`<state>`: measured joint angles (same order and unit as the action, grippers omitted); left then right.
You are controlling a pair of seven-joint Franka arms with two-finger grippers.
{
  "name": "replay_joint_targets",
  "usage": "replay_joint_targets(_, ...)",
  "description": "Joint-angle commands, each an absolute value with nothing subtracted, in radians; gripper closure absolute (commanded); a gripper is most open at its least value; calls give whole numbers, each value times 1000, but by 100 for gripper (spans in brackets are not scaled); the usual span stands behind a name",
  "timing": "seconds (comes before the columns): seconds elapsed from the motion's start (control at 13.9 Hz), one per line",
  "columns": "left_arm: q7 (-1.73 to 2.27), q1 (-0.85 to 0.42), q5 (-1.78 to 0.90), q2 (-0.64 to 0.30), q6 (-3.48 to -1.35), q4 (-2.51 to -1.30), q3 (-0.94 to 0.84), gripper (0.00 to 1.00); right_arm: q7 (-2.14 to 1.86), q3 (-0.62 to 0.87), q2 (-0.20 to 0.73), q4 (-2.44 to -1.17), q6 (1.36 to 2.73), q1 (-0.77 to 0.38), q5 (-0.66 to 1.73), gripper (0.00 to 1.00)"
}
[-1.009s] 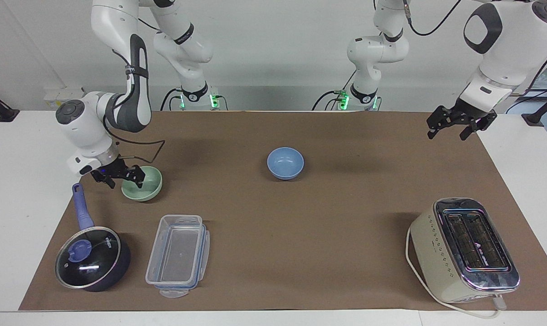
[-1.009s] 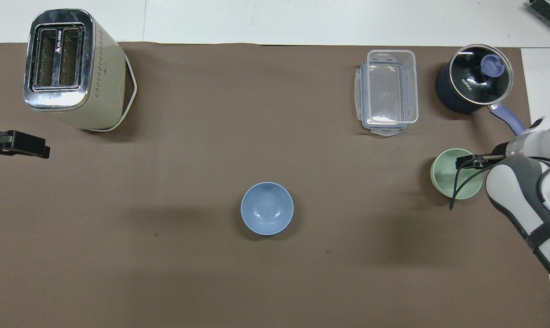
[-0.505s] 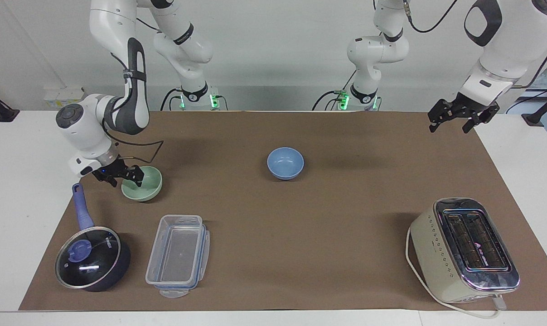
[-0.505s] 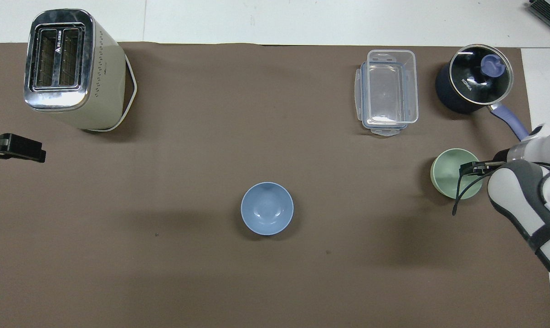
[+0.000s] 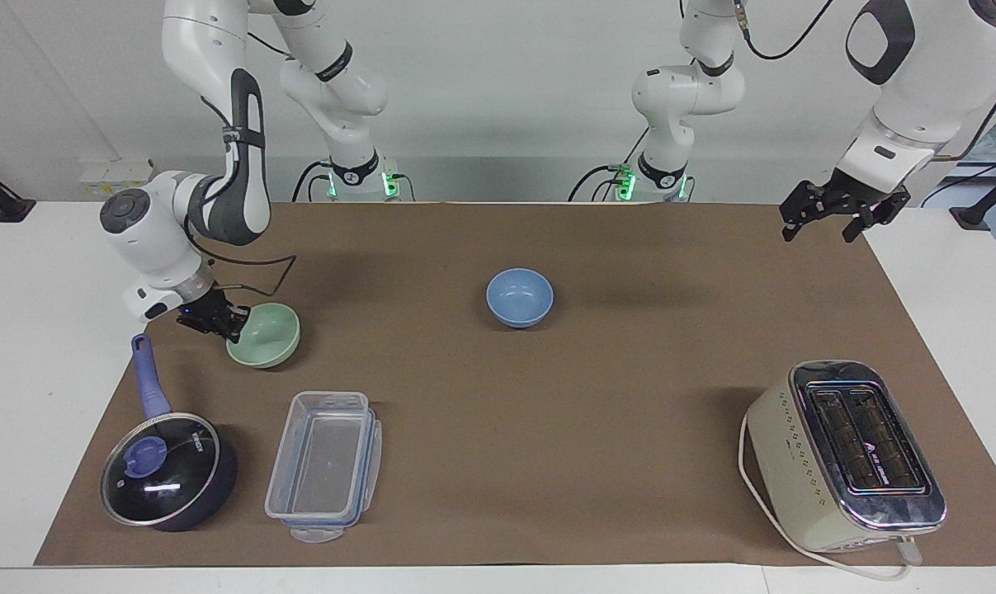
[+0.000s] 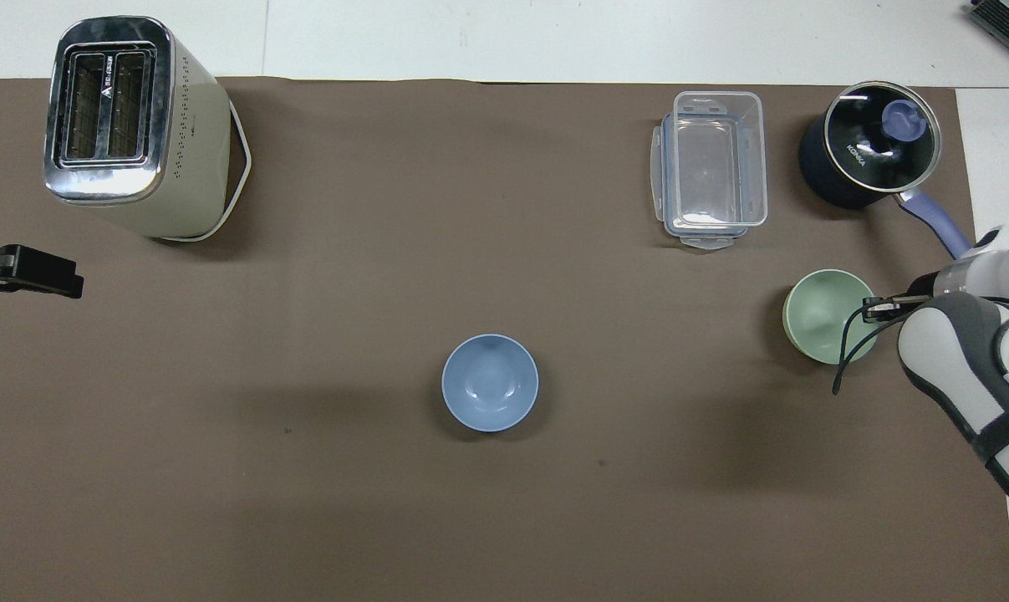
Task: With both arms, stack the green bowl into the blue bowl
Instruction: 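Grasp the pale green bowl rim with the right gripper and lift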
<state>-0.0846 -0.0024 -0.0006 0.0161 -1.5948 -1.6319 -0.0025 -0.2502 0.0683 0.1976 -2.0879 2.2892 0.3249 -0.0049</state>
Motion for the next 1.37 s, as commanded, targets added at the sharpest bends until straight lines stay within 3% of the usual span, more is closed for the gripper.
replay_joint_targets(0.0,-72,2,21,11,-1571,-1614,-6,0,-279,74,195,-2080,2281,334,-9,100)
replay_joint_targets(0.86,-72,2,21,11,-1571,-1614,-6,0,-250,86,54,-2037,2106,242,41,100)
replay_joint_targets(1.3,-72,2,21,11,-1571,-1614,-6,0,-131,86,-28,-2036,2036,89,60,100)
